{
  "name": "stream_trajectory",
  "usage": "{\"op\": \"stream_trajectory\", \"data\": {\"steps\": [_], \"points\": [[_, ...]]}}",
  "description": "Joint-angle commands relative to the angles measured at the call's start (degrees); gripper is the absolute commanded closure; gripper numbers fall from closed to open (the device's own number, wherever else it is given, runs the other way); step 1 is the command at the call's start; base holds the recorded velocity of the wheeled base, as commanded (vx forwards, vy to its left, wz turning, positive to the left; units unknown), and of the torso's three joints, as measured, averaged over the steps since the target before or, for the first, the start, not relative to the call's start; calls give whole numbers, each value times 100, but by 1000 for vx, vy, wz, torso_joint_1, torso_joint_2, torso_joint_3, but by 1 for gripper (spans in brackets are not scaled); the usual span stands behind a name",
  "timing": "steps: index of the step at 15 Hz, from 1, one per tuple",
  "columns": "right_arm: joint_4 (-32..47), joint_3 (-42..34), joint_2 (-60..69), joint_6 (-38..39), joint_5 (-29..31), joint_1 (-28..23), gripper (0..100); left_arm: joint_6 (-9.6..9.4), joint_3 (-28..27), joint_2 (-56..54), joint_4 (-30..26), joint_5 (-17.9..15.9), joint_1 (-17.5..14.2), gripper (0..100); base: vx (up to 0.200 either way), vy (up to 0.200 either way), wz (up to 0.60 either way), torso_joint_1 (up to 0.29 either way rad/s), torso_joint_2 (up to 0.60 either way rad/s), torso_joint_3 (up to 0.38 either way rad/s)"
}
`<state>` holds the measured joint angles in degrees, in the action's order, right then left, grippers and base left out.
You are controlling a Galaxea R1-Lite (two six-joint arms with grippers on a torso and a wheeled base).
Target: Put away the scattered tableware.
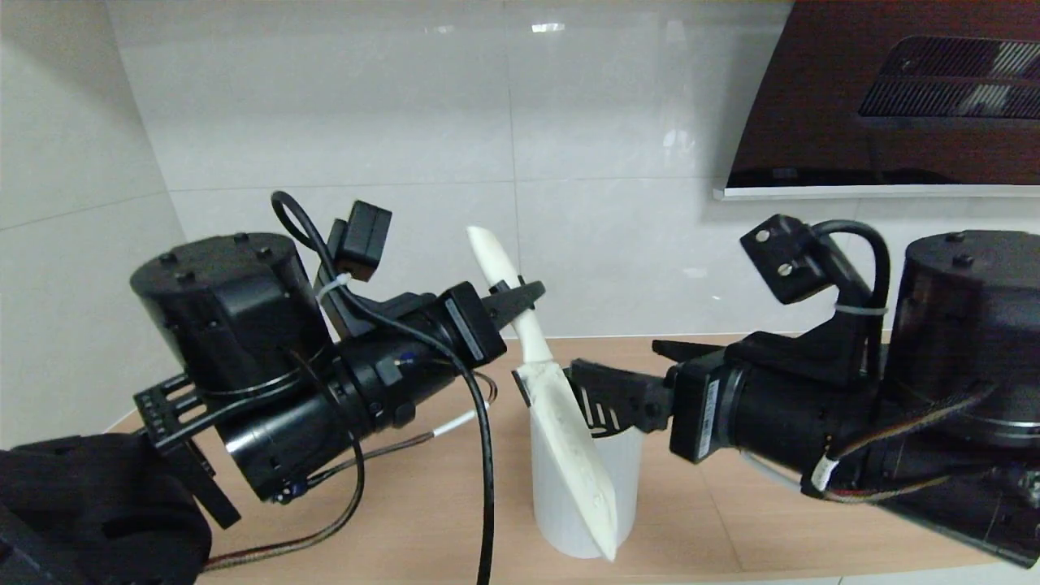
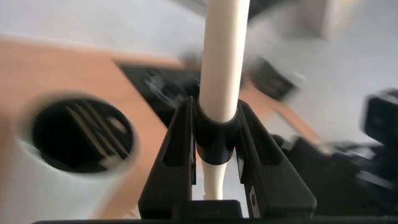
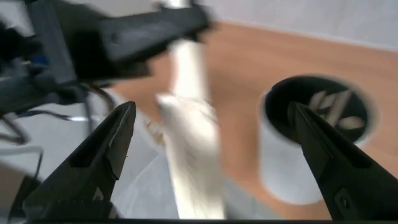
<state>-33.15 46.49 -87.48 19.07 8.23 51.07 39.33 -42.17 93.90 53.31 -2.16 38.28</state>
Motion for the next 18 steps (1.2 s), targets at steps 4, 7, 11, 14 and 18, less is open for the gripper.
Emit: {"op": "stream_trajectory", "data": {"steps": [4,7,11,14,18], "points": [[353,9,706,-96,-454,-1213,0,-1639,-2366,-56,-1991,1385,-207,100,0,0,0,0,0,0],[388,18,750,-105,-454,-1327,0,-2157,-2375,-56,-2202,1701,-198,100,0,0,0,0,0,0],[388,9,697,-228,-463,-1415,0,-2219,-2270,603,-1657,2404,39,100,0,0,0,0,0,0],[388,-9,697,-228,-463,-1415,0,-2816,-2252,1148,-699,3063,127,100,0,0,0,0,0,0],[388,-9,680,-228,-463,-1415,0,-3317,-2173,1534,285,3415,338,100,0,0,0,0,0,0]]}}
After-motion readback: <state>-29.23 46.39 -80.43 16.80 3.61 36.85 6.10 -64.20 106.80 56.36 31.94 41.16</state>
